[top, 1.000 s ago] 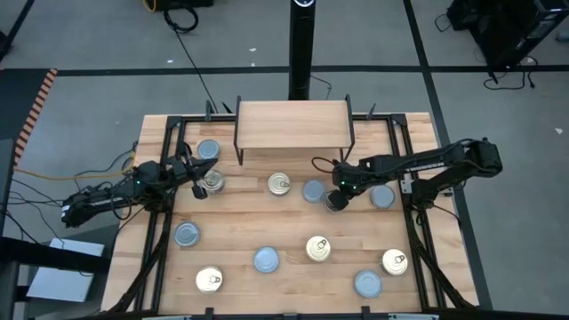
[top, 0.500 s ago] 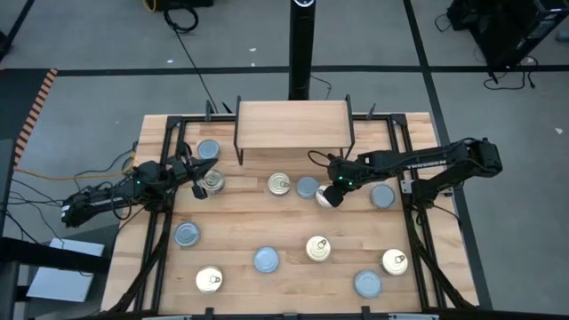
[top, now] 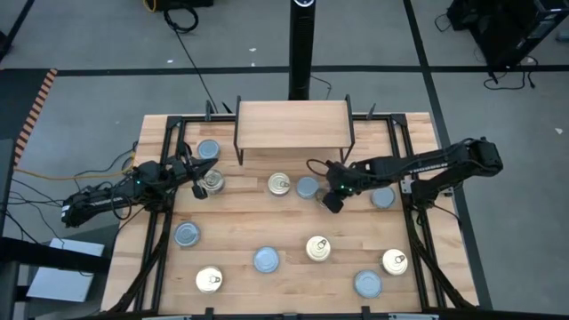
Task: Stack canned seafood by type on shelf
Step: Put the blue pink tuna can on the shelf
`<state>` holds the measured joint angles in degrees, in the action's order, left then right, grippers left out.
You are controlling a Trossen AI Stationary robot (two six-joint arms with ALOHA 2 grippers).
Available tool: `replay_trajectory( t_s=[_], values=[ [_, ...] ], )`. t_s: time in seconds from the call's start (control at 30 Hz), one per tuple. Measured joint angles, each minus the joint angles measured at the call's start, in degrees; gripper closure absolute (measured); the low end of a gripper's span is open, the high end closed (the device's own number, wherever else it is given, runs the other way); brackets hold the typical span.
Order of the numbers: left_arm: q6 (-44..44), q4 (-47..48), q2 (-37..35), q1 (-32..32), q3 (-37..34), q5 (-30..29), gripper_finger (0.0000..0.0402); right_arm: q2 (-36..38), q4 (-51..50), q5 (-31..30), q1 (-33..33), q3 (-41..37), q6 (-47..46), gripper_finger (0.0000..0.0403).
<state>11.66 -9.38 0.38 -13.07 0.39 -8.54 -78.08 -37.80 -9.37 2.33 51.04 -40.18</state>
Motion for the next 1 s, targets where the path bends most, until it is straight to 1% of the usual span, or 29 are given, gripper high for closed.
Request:
replay_trajectory(
  t_s=[0.2, 0.4, 0.47, 0.53, 0.6, 0.7, 0.77, 0.87, 1.0],
  values=[
    [0.0, -0.14, -0.02, 0.0, 0.0, 0.0, 0.0393, -0.02, 2.87, -1.41, 3.72, 0.03, 0.09, 0.0401],
    [0.0, -0.14, -0.01, -0.01, 0.0, 0.0, 0.0393, -1.04, 3.85, -1.53, 5.07, 0.2, -0.67, 0.04],
    [0.0, -0.12, -0.02, 0.0, 0.0, -0.02, 0.0393, -1.41, 3.71, -1.53, 5.07, 1.26, -0.75, 0.0396],
    [0.0, -0.14, -0.02, 0.01, 0.01, -0.01, 0.0393, -1.42, 3.65, -1.52, 5.08, 3.08, -0.75, 0.0383],
    [0.0, -0.11, -0.02, 0.0, -0.01, -0.02, 0.0393, -1.42, 2.71, -1.58, 5.31, 5.65, -0.77, 0.0361],
    [0.0, -0.1, 0.0, -0.01, 0.01, -0.02, 0.0393, -1.55, -1.19, -3.17, 5.87, 9.88, -0.74, 0.0316],
    [0.0, -0.11, -0.02, 0.01, 0.0, -0.02, 0.0393, -2.21, -3.02, -4.57, 5.97, 12.0, -0.44, 0.028],
    [0.0, -0.01, -0.02, 0.01, 0.01, -0.02, 0.0393, -4.04, -5.27, -5.0, 5.87, 13.51, -0.25, 0.0222],
    [0.0, 0.24, -0.02, 0.01, 0.0, -0.02, 0.0393, -8.43, -9.6, -3.72, 4.93, 14.45, -0.2, 0.0146]
  ],
)
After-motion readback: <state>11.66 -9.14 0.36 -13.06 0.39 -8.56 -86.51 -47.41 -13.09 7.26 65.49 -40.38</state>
